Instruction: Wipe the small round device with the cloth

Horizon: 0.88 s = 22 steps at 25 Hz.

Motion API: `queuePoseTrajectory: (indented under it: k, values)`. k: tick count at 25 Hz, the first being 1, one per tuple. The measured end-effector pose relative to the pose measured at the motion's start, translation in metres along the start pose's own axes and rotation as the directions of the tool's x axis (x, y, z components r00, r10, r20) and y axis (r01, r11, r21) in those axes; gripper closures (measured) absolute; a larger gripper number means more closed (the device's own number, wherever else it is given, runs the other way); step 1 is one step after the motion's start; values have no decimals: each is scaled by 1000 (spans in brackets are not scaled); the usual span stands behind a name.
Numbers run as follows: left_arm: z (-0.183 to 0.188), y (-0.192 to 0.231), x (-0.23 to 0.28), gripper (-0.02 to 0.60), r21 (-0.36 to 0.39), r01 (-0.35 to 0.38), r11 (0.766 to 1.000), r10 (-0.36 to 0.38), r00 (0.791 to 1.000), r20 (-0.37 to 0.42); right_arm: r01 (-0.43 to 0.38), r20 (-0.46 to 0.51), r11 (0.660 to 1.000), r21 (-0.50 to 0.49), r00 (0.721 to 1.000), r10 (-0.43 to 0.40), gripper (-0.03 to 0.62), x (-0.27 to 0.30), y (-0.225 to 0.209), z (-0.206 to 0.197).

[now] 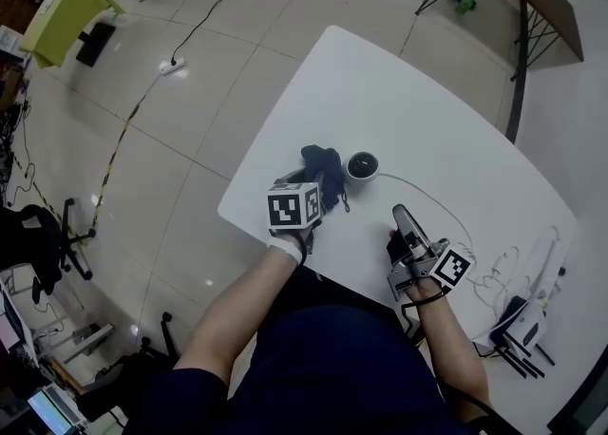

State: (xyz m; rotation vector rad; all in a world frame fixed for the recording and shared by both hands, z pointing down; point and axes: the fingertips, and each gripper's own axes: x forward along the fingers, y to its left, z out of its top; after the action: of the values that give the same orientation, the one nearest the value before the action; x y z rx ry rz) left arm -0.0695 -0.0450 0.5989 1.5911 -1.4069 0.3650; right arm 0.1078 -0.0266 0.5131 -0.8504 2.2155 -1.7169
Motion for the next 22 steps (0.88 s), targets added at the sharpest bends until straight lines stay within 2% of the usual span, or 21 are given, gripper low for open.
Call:
queuePoseTrajectory:
  k: [1,3,5,6,8,11,14,17,20,22]
  values:
    - [-1,-1,-5,472,-24,11,1000,-11,1000,7,-3,-2,1000,-1,1000,3,525,-1,1,-1]
    - [-1,-8,-22,472,-118,59,991,-53,997,53,-7,-6,1000,-3,1000,7,525,-3,1,-2]
    - [4,-24,-42,474,-213,141,967,-116,985,127,-10,-10,1000,-6,1000,10,525,-4,-1,-2]
    - [8,-37,-52,474,-235,196,952,-160,973,163,-10,-11,1000,-5,1000,10,526,-4,-3,-2]
    - [18,-67,-68,474,-225,283,932,-236,948,214,-11,-13,1000,3,1000,11,526,-5,-5,-3]
    - [32,-102,-75,474,-171,343,924,-298,924,242,-13,-23,1000,8,1000,14,526,-4,-6,-5]
    - [35,-119,-62,474,-200,406,892,-351,899,261,-17,-34,1000,7,999,17,526,-5,-6,-7]
    - [36,-113,-51,474,-271,436,858,-355,886,300,-17,-45,1000,5,999,17,526,-4,-7,-9]
    - [32,-100,-49,474,-318,434,843,-329,884,333,-5,-50,1000,10,999,6,526,-7,-13,-9]
    - [27,-90,-48,474,-337,423,841,-311,889,337,1,-51,1000,12,999,-1,526,-8,-17,-9]
